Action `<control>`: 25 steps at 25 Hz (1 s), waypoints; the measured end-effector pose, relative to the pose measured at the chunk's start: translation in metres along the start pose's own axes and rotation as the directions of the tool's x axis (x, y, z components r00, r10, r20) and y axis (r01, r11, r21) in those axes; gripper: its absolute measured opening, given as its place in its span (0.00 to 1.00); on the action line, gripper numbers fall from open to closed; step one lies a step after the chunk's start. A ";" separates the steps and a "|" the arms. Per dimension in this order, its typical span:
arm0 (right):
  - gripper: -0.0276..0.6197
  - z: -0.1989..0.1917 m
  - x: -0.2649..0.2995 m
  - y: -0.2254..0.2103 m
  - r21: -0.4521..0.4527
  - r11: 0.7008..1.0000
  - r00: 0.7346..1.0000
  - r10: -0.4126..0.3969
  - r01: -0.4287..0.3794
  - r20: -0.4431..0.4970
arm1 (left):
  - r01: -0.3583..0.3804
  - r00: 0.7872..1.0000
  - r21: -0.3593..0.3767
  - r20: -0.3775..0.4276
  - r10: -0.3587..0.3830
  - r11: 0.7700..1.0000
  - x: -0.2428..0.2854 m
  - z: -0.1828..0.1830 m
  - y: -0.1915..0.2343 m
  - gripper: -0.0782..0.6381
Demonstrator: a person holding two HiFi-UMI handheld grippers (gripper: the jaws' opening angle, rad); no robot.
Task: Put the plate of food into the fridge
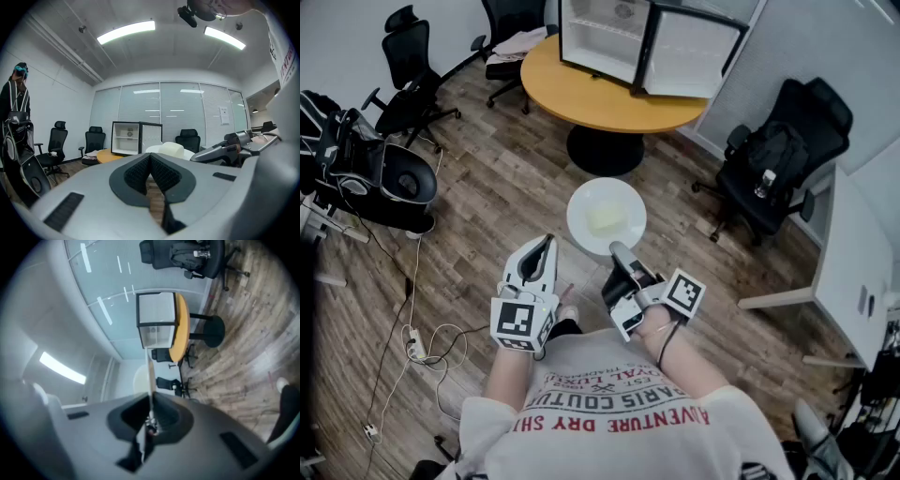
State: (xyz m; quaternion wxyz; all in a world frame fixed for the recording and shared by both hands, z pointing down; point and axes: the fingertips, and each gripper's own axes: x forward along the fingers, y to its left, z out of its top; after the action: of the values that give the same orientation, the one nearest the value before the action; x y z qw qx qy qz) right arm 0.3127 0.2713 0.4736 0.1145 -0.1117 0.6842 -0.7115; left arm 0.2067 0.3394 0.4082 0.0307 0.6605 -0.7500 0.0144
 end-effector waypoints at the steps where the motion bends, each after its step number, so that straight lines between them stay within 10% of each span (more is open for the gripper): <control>1: 0.10 0.002 0.002 0.000 -0.005 1.000 1.000 0.000 0.000 -0.001 | 0.001 1.000 0.000 -0.001 -0.001 1.000 0.002 0.000 0.001 0.15; 25: 0.10 0.003 0.079 -0.010 -0.036 0.999 0.998 -0.032 0.034 0.058 | 0.092 0.996 -0.012 -0.005 -0.092 0.996 0.046 -0.009 0.069 0.15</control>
State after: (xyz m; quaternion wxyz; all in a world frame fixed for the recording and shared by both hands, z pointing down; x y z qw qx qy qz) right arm 0.2385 0.2443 0.4841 0.1202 -0.1454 0.6918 -0.6970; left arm 0.1324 0.3033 0.4211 0.0376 0.6940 -0.7189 0.0104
